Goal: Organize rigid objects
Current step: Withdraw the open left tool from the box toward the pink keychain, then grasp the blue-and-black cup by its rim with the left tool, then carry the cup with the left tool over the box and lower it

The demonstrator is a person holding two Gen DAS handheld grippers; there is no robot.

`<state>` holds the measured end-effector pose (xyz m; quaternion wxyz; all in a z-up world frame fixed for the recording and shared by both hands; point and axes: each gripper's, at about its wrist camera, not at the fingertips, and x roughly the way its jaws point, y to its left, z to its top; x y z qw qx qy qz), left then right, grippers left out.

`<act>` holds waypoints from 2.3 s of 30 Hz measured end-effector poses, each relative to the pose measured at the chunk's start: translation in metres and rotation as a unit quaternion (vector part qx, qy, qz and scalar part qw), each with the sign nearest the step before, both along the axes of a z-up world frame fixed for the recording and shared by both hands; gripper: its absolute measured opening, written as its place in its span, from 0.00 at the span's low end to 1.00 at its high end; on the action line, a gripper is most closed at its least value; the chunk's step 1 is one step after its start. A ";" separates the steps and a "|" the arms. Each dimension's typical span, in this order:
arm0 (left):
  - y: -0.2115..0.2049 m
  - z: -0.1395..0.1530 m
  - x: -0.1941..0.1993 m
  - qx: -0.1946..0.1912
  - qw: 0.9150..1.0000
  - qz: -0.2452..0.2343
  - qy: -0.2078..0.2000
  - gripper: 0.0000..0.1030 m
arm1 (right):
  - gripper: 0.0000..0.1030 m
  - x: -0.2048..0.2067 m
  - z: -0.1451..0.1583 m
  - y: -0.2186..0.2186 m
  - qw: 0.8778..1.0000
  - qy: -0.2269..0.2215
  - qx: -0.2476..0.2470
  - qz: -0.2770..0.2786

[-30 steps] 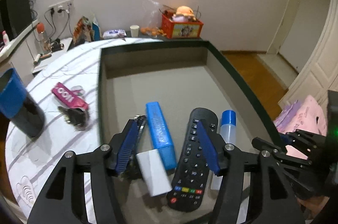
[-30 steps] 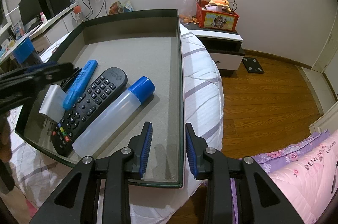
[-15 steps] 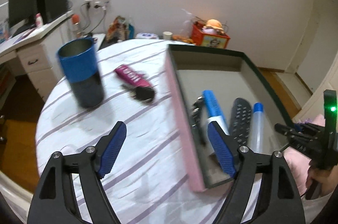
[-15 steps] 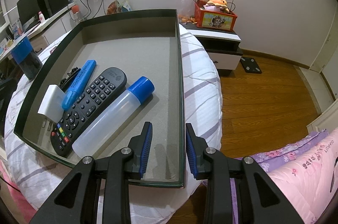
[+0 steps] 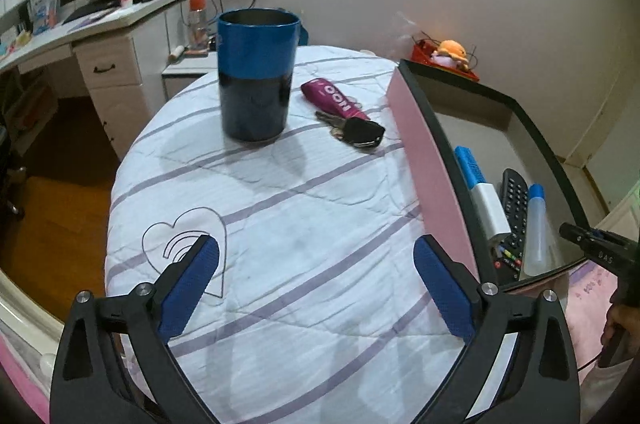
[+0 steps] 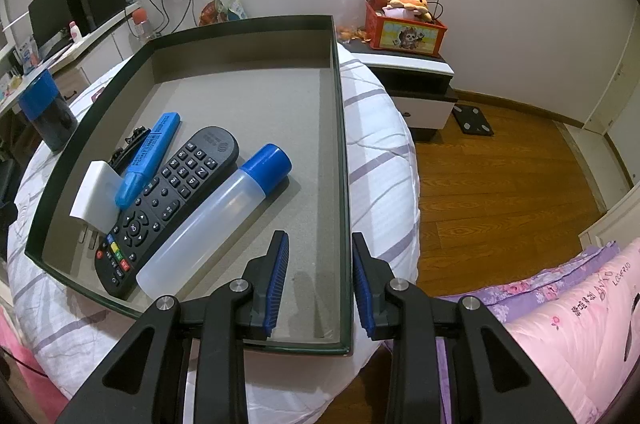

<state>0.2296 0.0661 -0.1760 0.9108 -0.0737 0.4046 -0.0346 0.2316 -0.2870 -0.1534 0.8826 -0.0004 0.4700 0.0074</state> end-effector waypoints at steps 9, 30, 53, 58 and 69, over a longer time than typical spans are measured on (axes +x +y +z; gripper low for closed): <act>-0.003 -0.005 0.002 0.008 1.000 -0.004 0.006 0.98 | 0.31 0.000 0.000 0.000 1.000 0.000 -0.001 0.000; 0.023 0.035 0.057 0.059 0.996 -0.003 -0.062 0.99 | 0.31 -0.001 -0.001 0.000 1.000 -0.002 0.000 -0.001; 0.037 0.020 0.142 0.062 0.997 0.013 -0.054 0.99 | 0.32 -0.004 0.000 -0.001 1.000 -0.003 -0.003 0.003; 0.036 0.015 0.150 0.068 0.996 0.012 -0.049 0.86 | 0.32 -0.004 0.000 -0.001 1.000 -0.003 -0.003 0.002; 0.024 0.016 0.135 0.078 0.996 -0.011 -0.045 0.66 | 0.32 -0.005 0.001 0.000 1.000 -0.003 -0.004 0.003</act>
